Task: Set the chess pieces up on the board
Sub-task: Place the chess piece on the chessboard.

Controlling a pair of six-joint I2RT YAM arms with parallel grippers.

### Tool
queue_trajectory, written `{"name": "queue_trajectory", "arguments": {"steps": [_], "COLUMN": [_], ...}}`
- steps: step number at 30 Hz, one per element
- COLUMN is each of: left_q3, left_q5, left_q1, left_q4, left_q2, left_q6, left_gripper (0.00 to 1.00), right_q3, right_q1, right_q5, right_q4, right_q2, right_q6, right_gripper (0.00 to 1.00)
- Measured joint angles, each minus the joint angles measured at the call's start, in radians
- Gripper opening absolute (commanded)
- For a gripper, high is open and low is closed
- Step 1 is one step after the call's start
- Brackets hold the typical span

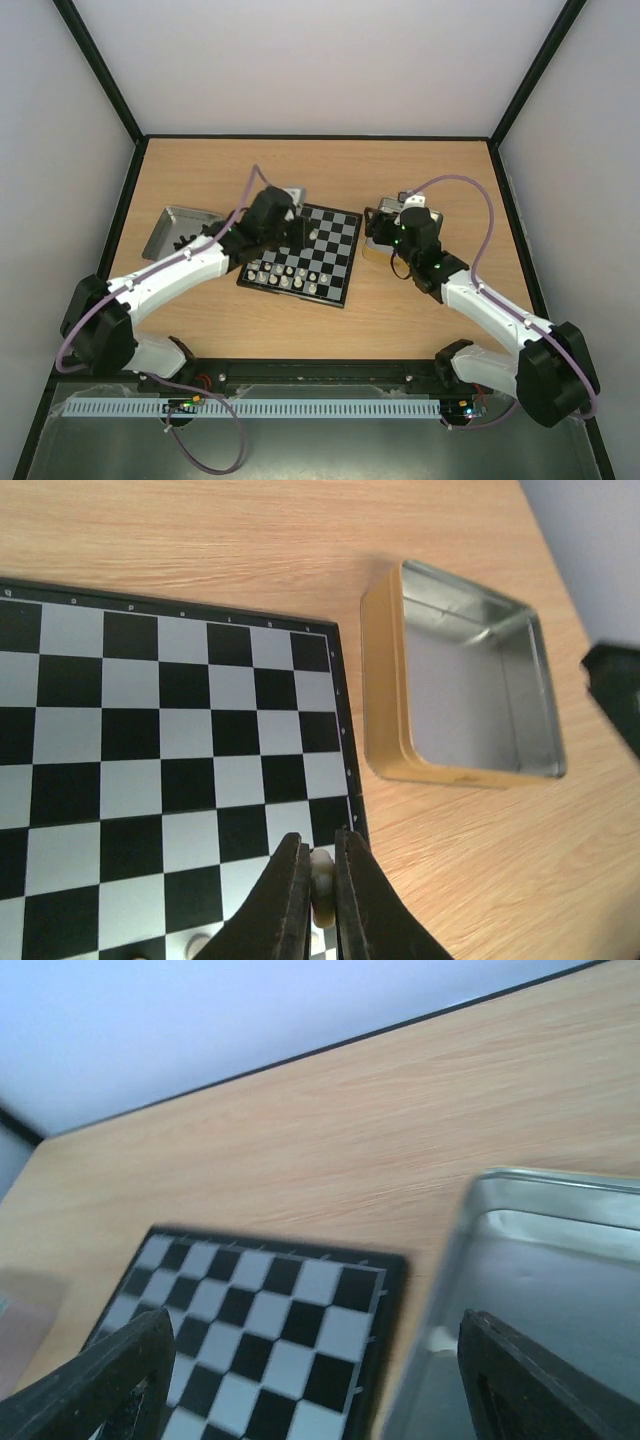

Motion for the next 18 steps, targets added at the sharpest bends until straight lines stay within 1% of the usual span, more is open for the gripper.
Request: {"name": "queue_trajectory", "arguments": {"steps": [2, 4, 5, 10, 13, 18], "left_q3": [0.000, 0.000, -0.001, -0.029, -0.034, -0.050], "left_q5": [-0.082, -0.135, -0.167, -0.280, -0.307, -0.298], "left_q1": [-0.084, -0.148, -0.185, -0.294, -0.330, -0.353], "left_q4": [-0.025, -0.043, -0.051, -0.068, -0.080, -0.061], "left_q2": [-0.017, -0.022, -0.022, -0.011, 0.014, 0.045], "left_q6": [0.037, 0.060, 0.068, 0.092, 0.101, 0.112], "left_gripper": [0.02, 0.02, 0.02, 0.02, 0.02, 0.02], "right_q3": [-0.012, -0.027, -0.032, -0.057, -0.060, -0.060], "right_q1": [0.000, -0.001, -0.002, -0.010, -0.021, -0.054], "right_q5": [0.098, 0.180, 0.208, 0.302, 0.326, 0.337], "right_q4": [-0.001, -0.004, -0.007, -0.019, -0.034, -0.053], "right_q2": [-0.008, -0.011, -0.013, -0.013, -0.011, 0.009], "right_q6": [0.056, 0.117, 0.136, 0.227, 0.265, 0.318], "right_gripper": [0.76, 0.76, 0.77, 0.77, 0.77, 0.77]}}
